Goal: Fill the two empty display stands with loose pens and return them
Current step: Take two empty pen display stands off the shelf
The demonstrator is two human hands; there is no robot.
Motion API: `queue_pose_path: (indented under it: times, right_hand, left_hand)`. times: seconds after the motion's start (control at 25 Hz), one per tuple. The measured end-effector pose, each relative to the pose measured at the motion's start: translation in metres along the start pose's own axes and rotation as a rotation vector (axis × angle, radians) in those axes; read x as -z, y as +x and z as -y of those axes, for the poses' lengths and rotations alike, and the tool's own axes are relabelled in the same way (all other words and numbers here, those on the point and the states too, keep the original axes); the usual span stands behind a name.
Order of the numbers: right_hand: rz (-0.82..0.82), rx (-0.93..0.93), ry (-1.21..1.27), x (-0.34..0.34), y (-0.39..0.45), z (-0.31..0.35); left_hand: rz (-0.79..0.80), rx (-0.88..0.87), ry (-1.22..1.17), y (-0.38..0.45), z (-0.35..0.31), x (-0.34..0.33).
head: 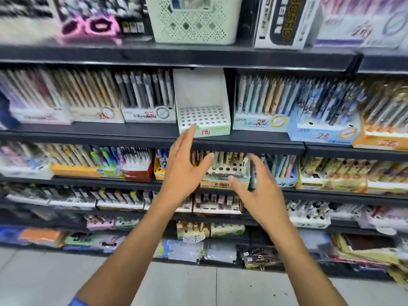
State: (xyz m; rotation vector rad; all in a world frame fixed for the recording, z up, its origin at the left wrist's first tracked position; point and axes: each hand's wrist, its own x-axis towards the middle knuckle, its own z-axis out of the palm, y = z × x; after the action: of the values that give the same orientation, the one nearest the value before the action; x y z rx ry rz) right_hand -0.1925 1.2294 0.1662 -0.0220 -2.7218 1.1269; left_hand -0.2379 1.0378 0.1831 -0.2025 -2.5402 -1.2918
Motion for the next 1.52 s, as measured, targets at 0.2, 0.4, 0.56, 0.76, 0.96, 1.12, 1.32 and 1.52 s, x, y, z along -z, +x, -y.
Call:
queue_pose_path:
  times: [0.2, 0.4, 0.56, 0.76, 0.96, 1.12, 1.32, 1.52]
  right_hand:
    - [-0.031, 0.087, -0.068, 0.001, 0.052, 0.037]
    - [-0.060, 0.036, -0.193, -0.017, 0.102, 0.048]
    - [0.025, -0.042, -0.175, -0.028, 0.133, 0.048]
    - [-0.029, -0.084, 0.167, -0.030, 0.124, 0.041]
    - [-0.131, -0.072, 0.520, -0.026, 0.108, 0.049]
    - [-0.047, 0.011, 0.540, -0.028, 0.103, 0.061]
    - [-0.026, 0.056, 0.456, -0.031, 0.126, 0.076]
    - [0.021, 0.238, -0.273, -0.045, 0.184, 0.077]
  left_hand:
    - [-0.108, -0.027, 0.101, 0.047, 0.000, 0.030]
    - [-0.140, 0.149, 0.212, 0.093, 0.007, 0.026]
    - [-0.088, 0.213, -0.038, 0.107, 0.010, 0.018]
    - [-0.102, 0.285, -0.511, 0.104, 0.021, 0.021]
    - [-0.132, 0.440, -0.829, 0.091, 0.023, 0.039]
    - [-0.152, 0.436, -0.877, 0.071, 0.026, 0.062]
    - [-0.316, 0.384, -0.834, 0.046, 0.031, 0.094]
    - [-0.470, 0.414, -0.803, 0.031, 0.049, 0.105]
